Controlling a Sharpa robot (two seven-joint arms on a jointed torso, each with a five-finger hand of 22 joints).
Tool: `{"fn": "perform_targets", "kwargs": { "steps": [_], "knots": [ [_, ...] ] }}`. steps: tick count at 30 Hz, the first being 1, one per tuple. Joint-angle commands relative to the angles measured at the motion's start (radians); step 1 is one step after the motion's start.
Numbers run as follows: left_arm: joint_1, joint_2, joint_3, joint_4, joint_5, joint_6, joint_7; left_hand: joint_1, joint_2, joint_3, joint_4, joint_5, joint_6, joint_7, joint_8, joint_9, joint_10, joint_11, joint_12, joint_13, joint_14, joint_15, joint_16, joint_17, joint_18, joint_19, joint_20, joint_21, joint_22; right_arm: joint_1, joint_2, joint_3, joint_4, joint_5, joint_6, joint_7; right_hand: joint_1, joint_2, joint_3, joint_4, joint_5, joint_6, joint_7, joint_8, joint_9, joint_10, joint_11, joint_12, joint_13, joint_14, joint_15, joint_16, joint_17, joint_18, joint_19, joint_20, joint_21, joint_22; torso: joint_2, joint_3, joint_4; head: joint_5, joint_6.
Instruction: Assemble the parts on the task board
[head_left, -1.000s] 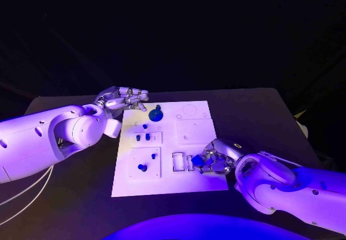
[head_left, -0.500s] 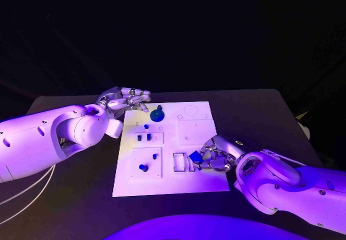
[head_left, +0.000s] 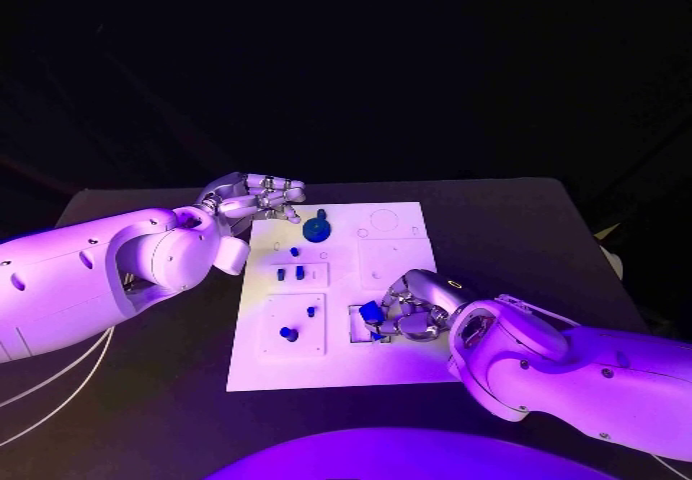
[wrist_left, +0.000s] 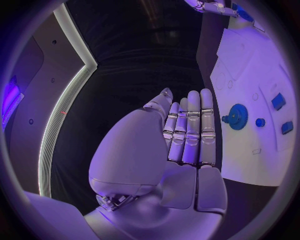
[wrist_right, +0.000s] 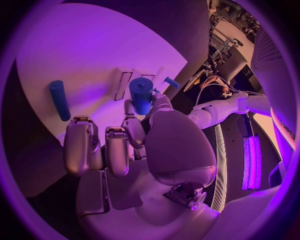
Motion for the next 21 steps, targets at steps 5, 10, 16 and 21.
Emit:
{"fn": "perform_targets", "kwargs": {
  "steps": [5,10,16,21],
  "knots": [
    [0.000,0.003,0.001,0.003,0.004,0.019,0.005,-0.001,0.006,-0.003,-0.002,0.000,-0.005,0.000,0.002,-0.002,-0.009,0.000,0.007,0.001,-0.006,0.002,-0.001,-0.002,0.010,0.004,0.000,-0.007,-0.002,-0.001,0.030,0.000,-0.025,0.031,0.027,0.002,-0.072,0.016,-0.032,-0.002,-0.085,0.035,-0.025,0.014,0.017,0.024,-0.002,0.022,0.024,0.084,-0.009,0.008,0.164,-0.008,0.012,-0.007,0.006,0.194,0.000,0.0005,0.0004,0.003,-0.002],
    [0.000,0.002,0.001,0.003,0.004,0.019,0.004,-0.001,0.006,-0.003,-0.002,0.000,-0.005,0.000,0.002,-0.002,-0.009,0.000,0.007,0.001,-0.006,0.002,-0.001,-0.002,0.010,0.004,0.000,-0.007,-0.002,0.000,0.038,0.000,-0.038,0.033,0.038,-0.004,-0.100,0.023,-0.046,0.000,-0.140,0.035,-0.027,0.021,0.022,0.031,-0.004,0.031,0.036,0.084,-0.011,0.009,0.166,-0.009,0.013,-0.009,0.008,0.194,0.000,0.0001,-0.0013,0.006,-0.004],
    [0.000,0.002,0.001,0.004,0.004,0.019,0.002,-0.001,0.006,-0.003,-0.002,0.000,-0.005,0.000,0.002,-0.002,-0.009,0.000,0.007,0.001,-0.006,0.002,-0.001,-0.002,0.010,0.004,0.000,-0.007,-0.002,0.000,0.046,0.000,-0.046,0.034,0.059,-0.007,-0.102,0.022,-0.049,-0.001,-0.146,0.035,-0.027,0.023,0.024,0.031,-0.004,0.030,0.036,0.084,-0.011,0.008,0.164,-0.008,0.012,-0.009,0.005,0.193,0.000,0.0007,-0.0011,0.008,-0.007],
    [0.000,0.002,0.001,0.004,0.004,0.020,0.001,-0.001,0.006,-0.003,-0.002,0.000,-0.005,0.000,0.002,-0.002,-0.009,0.000,0.007,0.001,-0.006,0.002,-0.001,-0.002,0.010,0.004,0.000,-0.007,-0.002,0.000,0.052,0.000,-0.049,0.031,0.060,-0.011,-0.111,0.021,-0.056,0.000,-0.164,0.033,-0.027,0.026,0.026,0.030,-0.004,0.028,0.036,0.083,-0.011,0.007,0.162,-0.007,0.011,-0.009,0.000,0.192,-0.001,0.0006,-0.0016,0.009,-0.008]
  ]
}}
